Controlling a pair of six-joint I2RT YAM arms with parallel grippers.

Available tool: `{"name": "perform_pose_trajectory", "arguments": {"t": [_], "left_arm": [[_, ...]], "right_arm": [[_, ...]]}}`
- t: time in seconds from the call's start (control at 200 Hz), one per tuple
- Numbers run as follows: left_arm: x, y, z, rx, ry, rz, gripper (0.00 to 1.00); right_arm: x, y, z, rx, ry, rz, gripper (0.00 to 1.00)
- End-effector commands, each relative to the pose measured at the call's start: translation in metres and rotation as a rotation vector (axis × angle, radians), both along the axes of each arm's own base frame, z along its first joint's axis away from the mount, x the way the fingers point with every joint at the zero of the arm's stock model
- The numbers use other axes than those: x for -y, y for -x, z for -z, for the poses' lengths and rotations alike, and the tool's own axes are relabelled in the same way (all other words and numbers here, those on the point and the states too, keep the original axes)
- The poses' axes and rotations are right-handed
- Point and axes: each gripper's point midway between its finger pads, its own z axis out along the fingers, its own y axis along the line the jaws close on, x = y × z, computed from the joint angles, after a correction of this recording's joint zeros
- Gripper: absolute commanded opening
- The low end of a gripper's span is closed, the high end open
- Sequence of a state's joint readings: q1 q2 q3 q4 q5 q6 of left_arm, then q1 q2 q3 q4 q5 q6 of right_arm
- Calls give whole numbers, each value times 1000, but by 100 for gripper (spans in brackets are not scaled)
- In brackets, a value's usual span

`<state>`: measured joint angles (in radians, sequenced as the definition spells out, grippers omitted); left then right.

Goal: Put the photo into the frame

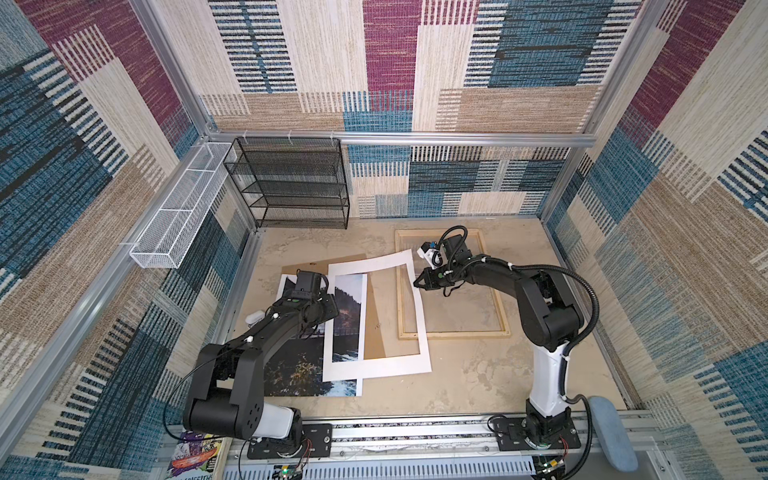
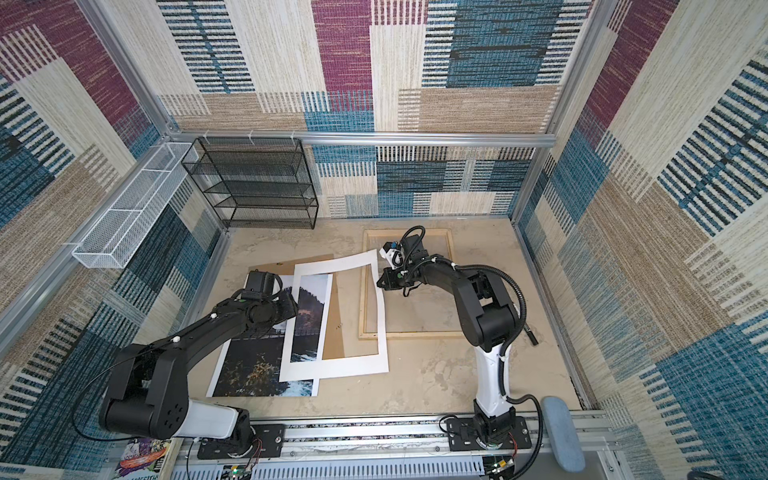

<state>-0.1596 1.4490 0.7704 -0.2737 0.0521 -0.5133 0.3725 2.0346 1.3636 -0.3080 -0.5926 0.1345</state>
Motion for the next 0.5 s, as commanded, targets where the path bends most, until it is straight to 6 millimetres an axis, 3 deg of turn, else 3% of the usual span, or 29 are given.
{"name": "perform_pose_trajectory", "arguments": {"t": [0.0,0.491], "left_arm": [[3,0,5,-10,9,14,63],[14,-4,17,-42,61,46,62]], "right_arm": [[7,-6,5,27,47,25,3],[7,-7,1,48,50,21,3]]}}
